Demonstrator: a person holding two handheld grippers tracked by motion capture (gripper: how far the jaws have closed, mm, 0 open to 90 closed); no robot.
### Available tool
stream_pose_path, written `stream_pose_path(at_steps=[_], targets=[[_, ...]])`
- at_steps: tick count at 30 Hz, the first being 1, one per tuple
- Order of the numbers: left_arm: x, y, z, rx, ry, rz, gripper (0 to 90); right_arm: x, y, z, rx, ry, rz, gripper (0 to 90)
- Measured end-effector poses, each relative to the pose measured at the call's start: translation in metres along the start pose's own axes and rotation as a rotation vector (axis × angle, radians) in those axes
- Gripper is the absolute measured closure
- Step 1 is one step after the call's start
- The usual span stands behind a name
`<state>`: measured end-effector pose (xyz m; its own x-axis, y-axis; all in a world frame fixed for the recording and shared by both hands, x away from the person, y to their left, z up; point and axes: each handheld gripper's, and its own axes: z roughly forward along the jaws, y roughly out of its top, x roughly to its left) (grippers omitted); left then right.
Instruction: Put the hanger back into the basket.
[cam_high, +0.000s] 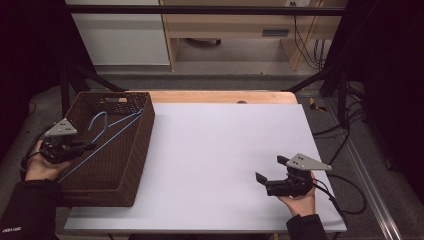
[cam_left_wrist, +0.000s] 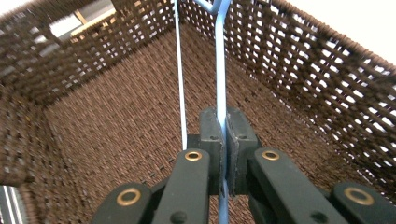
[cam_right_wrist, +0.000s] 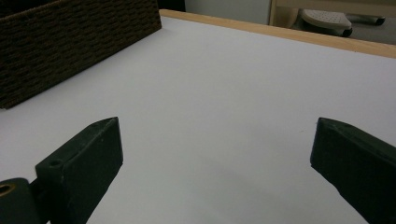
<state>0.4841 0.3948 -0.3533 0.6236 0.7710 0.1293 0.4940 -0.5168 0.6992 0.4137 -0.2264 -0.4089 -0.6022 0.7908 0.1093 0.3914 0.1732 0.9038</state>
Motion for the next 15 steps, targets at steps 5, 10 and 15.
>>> stream_pose_path(at_steps=[5, 10, 15], targets=[[0.0, -0.005, 0.008, 0.034, -0.003, -0.013, 86.9, 0.0, 0.0, 0.0, 0.0, 0.0, -0.007, 3.0], [0.0, -0.009, 0.019, 0.099, -0.016, -0.043, 86.4, 0.0, 0.0, 0.0, 0.0, 0.001, -0.005, 3.0], [-0.002, -0.011, 0.027, 0.144, -0.003, -0.061, 85.4, 0.0, 0.0, 0.0, 0.0, 0.0, -0.007, 3.0]])
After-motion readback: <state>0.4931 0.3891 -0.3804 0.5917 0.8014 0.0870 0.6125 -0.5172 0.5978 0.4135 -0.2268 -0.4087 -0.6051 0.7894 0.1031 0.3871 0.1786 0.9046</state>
